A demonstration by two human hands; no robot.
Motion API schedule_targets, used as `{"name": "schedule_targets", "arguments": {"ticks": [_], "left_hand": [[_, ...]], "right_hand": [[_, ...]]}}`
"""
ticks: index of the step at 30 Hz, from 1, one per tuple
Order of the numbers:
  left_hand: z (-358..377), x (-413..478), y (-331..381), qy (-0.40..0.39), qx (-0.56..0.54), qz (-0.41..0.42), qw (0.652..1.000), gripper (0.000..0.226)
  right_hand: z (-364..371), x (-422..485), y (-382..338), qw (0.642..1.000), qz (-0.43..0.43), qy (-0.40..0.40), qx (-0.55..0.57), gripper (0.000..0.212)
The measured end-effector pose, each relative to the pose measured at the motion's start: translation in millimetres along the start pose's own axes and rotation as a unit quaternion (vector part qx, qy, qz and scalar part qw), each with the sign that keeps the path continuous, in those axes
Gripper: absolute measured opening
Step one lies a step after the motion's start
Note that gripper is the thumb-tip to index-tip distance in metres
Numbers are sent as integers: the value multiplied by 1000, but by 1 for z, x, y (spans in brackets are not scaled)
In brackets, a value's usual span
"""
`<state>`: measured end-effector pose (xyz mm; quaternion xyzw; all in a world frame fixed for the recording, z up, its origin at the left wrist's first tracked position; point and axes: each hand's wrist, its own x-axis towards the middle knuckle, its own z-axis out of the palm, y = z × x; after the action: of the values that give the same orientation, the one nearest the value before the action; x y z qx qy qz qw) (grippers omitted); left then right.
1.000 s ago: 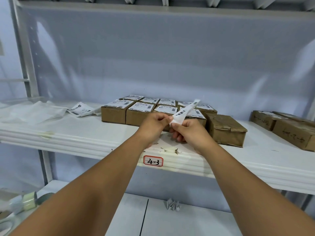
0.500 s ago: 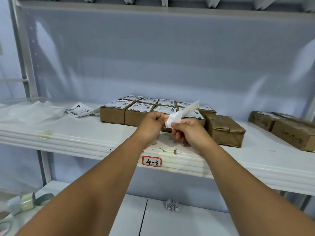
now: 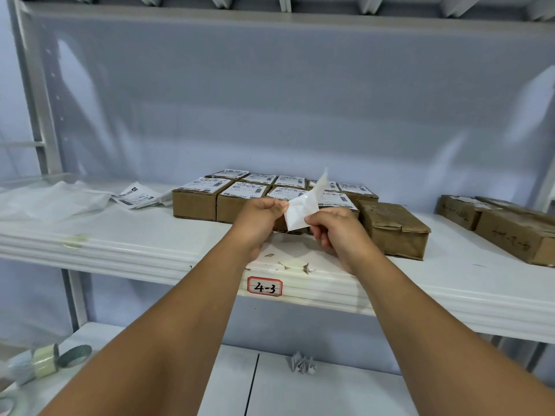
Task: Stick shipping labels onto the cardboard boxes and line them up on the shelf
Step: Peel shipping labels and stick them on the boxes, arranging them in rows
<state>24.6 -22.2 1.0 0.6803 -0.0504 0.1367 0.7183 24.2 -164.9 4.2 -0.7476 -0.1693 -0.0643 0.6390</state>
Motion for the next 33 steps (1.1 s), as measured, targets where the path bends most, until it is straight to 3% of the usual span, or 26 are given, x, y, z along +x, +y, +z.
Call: {"name": "schedule_targets", "arguments": {"ticks": [7,12,15,19,27,33], "left_hand": [[-3,-1,2,-20,-28,-4,999,18],[-5,2,4,-48,-53,-18,997,53],[-2,-4,4,-77,29,26,996,34],[-1,-6,1,-127,36,58,990,10],[-4,2,-4,-96,18,39,994,18],[-5,4,-4,-81,0,40,996,31]], "right_hand": [[-2,0,0,1000,-9,10,23,45],[1,3,3,1000,8,-2,12,48],[0,3,2,1000,12,7,18,45],[1,1,1,1000,10,2,24,35],[2,-4,-3,1000,-3,31,0,36],[4,-4,1,996,-15,-23,-85,32]]}}
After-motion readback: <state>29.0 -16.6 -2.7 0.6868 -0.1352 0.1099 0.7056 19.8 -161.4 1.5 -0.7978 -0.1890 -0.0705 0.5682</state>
